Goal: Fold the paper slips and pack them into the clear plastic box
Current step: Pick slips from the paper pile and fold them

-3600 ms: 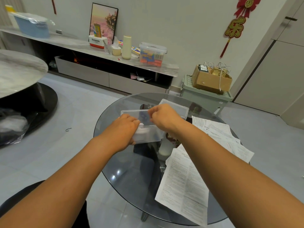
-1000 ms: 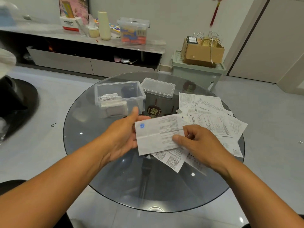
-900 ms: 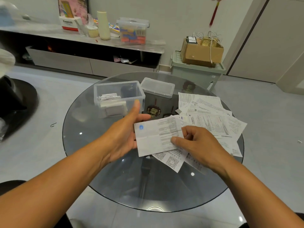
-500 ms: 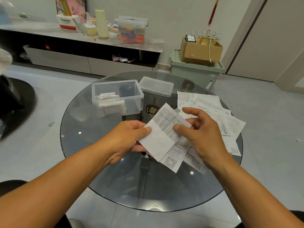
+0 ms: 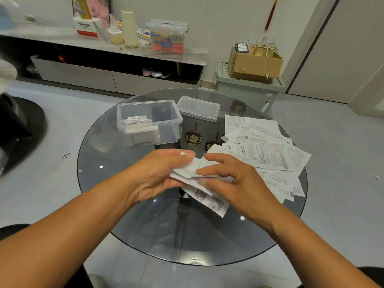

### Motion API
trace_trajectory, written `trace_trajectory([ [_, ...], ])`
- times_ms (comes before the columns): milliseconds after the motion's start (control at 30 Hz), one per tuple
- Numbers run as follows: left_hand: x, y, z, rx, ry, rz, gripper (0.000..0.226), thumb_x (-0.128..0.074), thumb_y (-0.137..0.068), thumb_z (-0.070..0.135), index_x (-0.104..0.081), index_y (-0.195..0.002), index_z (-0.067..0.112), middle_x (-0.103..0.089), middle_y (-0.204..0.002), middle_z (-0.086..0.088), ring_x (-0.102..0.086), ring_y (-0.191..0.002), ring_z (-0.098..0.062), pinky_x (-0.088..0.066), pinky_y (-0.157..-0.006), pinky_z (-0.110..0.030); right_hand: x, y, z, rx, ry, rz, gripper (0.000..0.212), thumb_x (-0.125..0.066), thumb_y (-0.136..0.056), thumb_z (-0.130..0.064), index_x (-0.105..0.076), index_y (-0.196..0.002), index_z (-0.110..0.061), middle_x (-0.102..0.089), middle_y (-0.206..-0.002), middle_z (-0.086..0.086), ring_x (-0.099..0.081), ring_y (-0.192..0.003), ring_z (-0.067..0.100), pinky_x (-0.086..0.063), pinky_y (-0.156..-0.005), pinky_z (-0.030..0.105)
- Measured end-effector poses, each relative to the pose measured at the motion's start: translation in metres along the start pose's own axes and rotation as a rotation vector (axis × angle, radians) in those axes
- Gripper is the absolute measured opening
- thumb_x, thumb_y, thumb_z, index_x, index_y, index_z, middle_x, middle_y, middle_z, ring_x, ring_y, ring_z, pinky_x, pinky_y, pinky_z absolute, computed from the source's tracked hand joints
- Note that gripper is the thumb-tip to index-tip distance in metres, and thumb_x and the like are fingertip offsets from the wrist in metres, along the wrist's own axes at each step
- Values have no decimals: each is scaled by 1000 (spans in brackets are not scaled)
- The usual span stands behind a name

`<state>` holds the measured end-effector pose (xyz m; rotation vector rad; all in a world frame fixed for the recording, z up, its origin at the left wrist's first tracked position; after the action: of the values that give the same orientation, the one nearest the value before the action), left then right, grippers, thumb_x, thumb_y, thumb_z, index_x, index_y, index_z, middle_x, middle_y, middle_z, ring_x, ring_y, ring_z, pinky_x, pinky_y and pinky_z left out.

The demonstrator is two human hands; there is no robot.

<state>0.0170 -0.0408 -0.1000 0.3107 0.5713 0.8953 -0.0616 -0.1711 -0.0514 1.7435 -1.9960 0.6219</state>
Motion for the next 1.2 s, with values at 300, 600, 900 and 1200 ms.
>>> trace_trajectory([
  [300,-4,7,10,-28,-275,-178,31,-67,-93,5,-60,-123,13,-72,-113,-12,-71,-102,-25,-58,-86,-40,5,2,-15,91,-189,-127,39,-65,-95,4,-75,-117,-27,-69,-122,-12,-68,-113,13,-57,-97,43],
  [600,-14,12,10,-60,-294,-116,38,-58,-98,39,-55,-125,12,-73,-113,-18,-74,-99,-31,-62,-80,-41,3,-3,10,-87,-202,-49,13,-79,-88,-28,-75,-84,-16,-78,-89,6,-74,-87,32,-57,-85,60],
  [900,-19,13,19,-283,-505,-93,37,-76,-83,-4,-66,-116,8,-77,-103,-10,-75,-95,-26,-63,-82,-34,2,-3,19,-220,-319,69,44,-90,-75,-15,-65,-111,-18,-72,-71,3,-72,-67,19,-60,-73,39],
  [1200,35,10,51,-398,-654,355,7,-66,-96,9,-64,-90,12,-66,-72,-9,-61,-54,-10,-55,-58,-25,13,-5,25,-294,-405,169,14,-66,-99,-20,-78,-102,-12,-78,-84,7,-71,-70,14,-61,-68,27],
])
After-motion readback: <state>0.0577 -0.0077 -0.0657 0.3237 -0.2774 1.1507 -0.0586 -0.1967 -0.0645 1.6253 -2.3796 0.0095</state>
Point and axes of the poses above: each hand's wrist, its own y-axis away from the middle knuckle, its own x-axis out of the back of the hand, z = x × y, the point moved 10 cm from there along -y, towards the middle knuckle
